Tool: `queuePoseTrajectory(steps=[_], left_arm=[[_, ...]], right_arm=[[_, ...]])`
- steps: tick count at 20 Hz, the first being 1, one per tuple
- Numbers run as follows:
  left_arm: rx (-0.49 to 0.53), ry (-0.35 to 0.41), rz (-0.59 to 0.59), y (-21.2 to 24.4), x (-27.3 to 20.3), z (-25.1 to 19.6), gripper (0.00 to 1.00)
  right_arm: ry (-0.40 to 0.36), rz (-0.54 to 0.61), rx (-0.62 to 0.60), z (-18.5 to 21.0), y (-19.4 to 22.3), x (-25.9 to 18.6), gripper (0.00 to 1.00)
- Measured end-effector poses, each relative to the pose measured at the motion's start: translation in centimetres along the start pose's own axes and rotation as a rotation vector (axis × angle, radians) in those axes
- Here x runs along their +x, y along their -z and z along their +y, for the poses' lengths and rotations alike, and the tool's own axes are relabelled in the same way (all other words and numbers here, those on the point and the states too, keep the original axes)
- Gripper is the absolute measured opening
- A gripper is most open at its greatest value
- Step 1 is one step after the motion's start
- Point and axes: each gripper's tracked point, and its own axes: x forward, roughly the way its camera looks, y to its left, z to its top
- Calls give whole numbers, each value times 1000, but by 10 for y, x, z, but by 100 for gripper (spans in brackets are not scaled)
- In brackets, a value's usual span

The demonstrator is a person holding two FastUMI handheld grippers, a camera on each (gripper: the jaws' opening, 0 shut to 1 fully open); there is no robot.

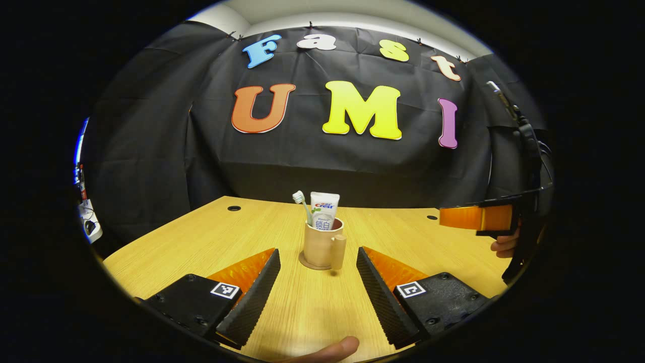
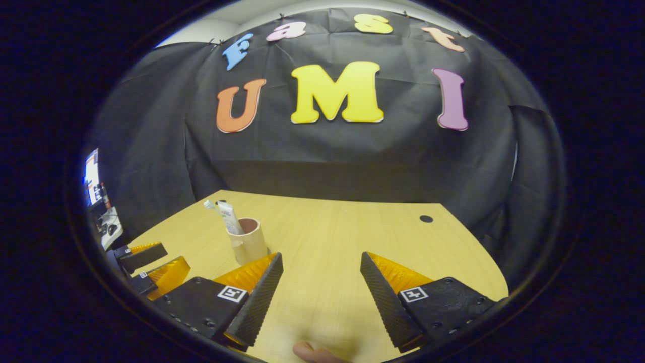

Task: Put the toothbrush and toothpaste on the desktop into the cup, then pick up the cup and place it on the coaster on the desktop.

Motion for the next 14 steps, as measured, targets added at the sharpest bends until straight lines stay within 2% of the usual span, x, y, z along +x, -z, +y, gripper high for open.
queuePoseTrajectory(steps=[5,8,14], left_arm=[[12,41,-19,-20,-9,-30,97],[9,50,-53,-38,-16,-43,97],[19,64,-71,-45,-31,-65,97]], right_arm=[[75,-90,27,-50,4,-45,94],[106,-132,45,-72,5,-67,94],[150,-183,83,-105,13,-94,94]])
